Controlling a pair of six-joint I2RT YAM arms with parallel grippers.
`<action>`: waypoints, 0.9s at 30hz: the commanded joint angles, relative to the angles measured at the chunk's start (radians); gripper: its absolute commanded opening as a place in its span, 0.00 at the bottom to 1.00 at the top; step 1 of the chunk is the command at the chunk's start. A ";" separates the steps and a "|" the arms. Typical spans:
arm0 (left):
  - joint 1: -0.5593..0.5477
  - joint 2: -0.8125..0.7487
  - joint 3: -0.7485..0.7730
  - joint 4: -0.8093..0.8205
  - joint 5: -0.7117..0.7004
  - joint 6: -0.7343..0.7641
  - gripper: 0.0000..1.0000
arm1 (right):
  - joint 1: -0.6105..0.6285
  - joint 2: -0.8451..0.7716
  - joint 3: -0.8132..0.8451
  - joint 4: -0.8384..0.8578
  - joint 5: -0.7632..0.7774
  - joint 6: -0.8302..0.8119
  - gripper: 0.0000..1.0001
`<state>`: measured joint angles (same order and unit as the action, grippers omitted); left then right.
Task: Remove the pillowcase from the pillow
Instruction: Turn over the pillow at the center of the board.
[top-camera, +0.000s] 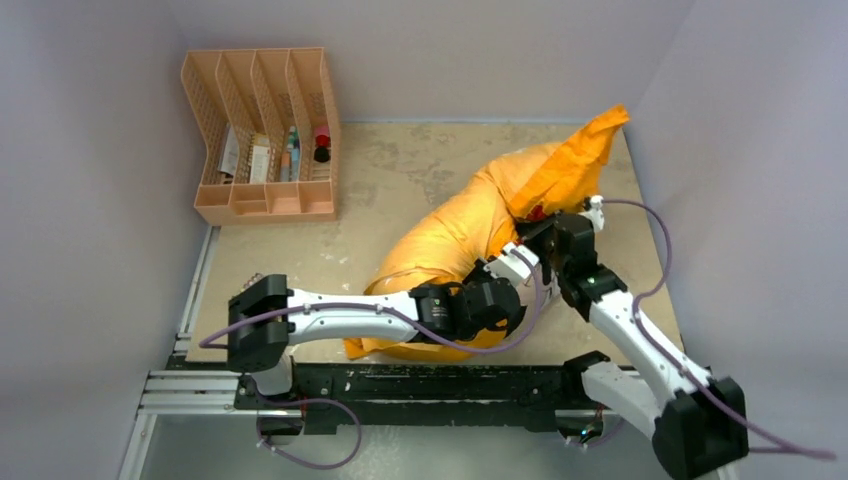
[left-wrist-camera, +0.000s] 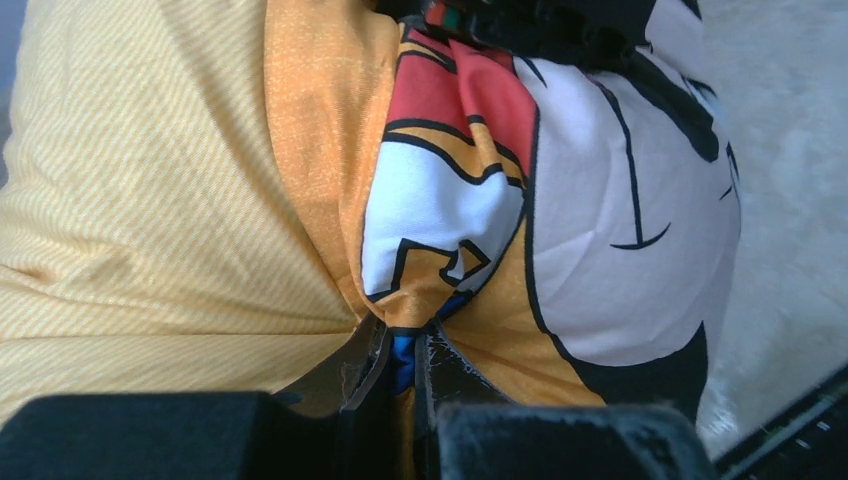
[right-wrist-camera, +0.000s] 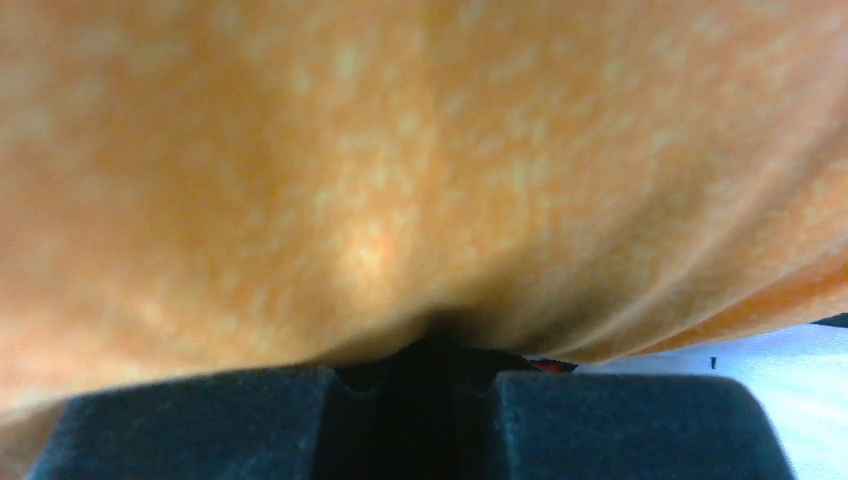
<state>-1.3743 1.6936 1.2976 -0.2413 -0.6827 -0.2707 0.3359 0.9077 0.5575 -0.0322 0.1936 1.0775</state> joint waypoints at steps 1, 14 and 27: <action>-0.010 0.134 -0.136 -0.232 -0.084 -0.119 0.00 | 0.023 0.331 0.067 -0.040 -0.309 -0.155 0.04; -0.071 0.165 -0.060 -0.197 -0.257 -0.148 0.00 | -0.104 0.487 0.567 -0.421 0.003 -0.444 0.01; 0.100 0.128 0.129 -0.046 0.519 -0.089 0.35 | -0.224 -0.099 0.575 -0.611 -0.019 -0.500 0.71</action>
<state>-1.3811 1.8671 1.3960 -0.2760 -0.4652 -0.3042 0.1066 0.9386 1.0325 -0.6113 0.1257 0.6205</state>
